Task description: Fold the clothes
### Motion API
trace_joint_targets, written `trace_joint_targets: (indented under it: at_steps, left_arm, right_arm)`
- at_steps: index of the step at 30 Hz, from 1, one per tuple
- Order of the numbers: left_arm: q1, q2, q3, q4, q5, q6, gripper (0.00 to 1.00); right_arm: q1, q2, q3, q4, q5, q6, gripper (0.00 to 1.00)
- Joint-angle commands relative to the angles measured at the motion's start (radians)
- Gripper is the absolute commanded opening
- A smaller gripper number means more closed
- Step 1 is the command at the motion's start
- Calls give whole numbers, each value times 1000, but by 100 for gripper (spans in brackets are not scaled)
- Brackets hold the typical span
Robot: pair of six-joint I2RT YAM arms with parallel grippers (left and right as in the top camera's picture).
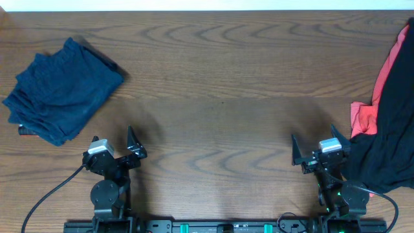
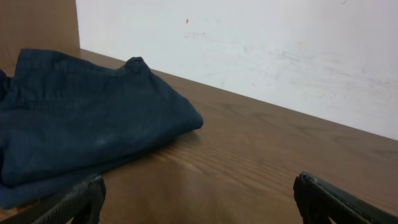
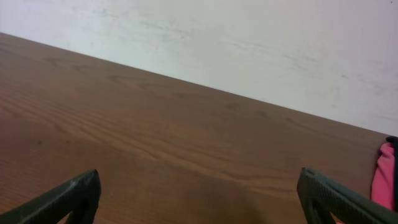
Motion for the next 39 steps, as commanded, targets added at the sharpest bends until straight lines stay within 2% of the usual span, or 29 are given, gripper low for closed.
trace_joint_targets:
  at_steps: [1, 8, 14, 19, 24, 29, 35, 39]
  left_arm:
    - [4, -8, -18, -40, -5, 6, 98]
    - [4, -8, -18, -39, -5, 5, 98]
    - [4, -8, -18, -40, -5, 5, 98]
    - [4, -8, -14, -45, -1, -3, 98]
    - [4, 14, 40, -90, 34, -31, 98]
    - [4, 103, 143, -201, 78, -76, 98]
    - [4, 310, 339, -408, 85, -89, 98]
    - [4, 478, 488, -521, 153, -89, 98]
  right_arm:
    - [18, -6, -1, -5, 6, 15, 99]
    - [18, -6, -1, -6, 7, 30, 99]
    - [18, 14, 0, -6, 15, 129, 99]
    - [18, 88, 13, -23, 15, 207, 99]
    - [18, 203, 110, -84, 70, 214, 99]
    - [18, 342, 280, -252, 129, 227, 99]
    - [15, 571, 507, -521, 188, 228, 99]
    - [2, 723, 676, -696, 223, 218, 99]
